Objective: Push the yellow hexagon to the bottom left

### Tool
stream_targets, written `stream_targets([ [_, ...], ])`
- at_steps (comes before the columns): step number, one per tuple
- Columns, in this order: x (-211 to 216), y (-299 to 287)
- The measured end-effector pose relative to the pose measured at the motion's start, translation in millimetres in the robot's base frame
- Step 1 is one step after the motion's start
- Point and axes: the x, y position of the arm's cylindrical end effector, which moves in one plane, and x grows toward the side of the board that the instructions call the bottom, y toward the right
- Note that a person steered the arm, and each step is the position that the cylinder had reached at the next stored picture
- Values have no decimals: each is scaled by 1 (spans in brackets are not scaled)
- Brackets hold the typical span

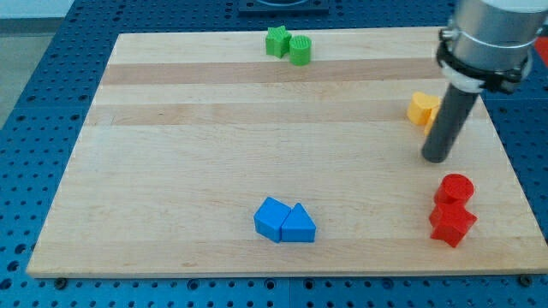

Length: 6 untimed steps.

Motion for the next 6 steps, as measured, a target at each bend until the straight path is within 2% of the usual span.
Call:
stream_targets([
  [2, -34, 71],
  [3, -58, 76],
  [6, -37, -33],
])
